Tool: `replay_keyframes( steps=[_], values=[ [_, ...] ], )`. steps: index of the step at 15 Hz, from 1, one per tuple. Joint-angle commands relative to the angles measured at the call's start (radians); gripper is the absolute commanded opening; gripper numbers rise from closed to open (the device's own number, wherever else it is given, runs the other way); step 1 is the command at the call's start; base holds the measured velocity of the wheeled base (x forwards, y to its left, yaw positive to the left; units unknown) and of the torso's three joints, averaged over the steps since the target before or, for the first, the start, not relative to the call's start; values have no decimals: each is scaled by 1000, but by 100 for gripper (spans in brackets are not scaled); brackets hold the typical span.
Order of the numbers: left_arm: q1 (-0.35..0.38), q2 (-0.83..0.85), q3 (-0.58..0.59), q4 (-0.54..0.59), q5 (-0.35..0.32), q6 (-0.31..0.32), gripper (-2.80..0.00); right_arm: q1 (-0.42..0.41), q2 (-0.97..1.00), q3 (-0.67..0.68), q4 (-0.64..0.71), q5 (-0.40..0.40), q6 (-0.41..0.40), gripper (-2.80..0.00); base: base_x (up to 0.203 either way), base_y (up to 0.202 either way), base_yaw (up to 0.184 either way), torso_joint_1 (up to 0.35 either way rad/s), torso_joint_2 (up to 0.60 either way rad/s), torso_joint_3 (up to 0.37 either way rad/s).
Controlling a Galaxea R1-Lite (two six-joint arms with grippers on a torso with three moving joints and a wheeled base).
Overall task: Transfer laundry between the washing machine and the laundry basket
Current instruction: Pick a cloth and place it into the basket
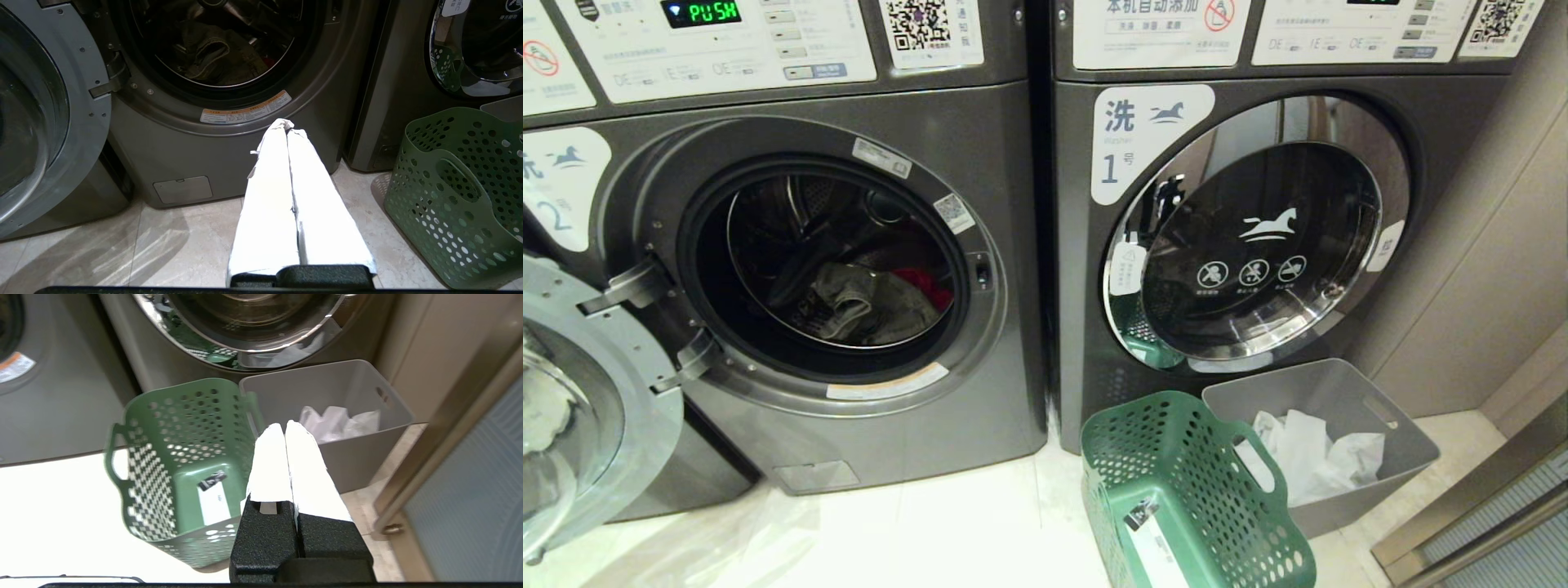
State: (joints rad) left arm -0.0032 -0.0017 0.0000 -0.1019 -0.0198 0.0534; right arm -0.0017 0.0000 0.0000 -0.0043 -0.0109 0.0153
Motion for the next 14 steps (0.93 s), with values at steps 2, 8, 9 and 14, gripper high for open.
replay_keyframes(
  steps=[2, 8, 9, 14],
  values=[
    [0, 2, 40, -1, 0, 0, -280, 0, 0, 0, 0, 0, 0, -280, 0, 195, -2, 2, 2, 2],
    [0, 2, 40, -1, 0, 0, -280, 0, 0, 0, 0, 0, -2, -280, 0, 196, -1, 2, 2, 4],
    [0, 2, 40, -2, 0, 0, -280, 0, 0, 0, 0, 0, -2, -280, 0, 190, -4, 3, 6, 4],
    [0, 2, 40, -1, 0, 5, -280, 0, 0, 0, 0, 2, -5, -280, 0, 193, -1, 1, 2, 5]
  ],
)
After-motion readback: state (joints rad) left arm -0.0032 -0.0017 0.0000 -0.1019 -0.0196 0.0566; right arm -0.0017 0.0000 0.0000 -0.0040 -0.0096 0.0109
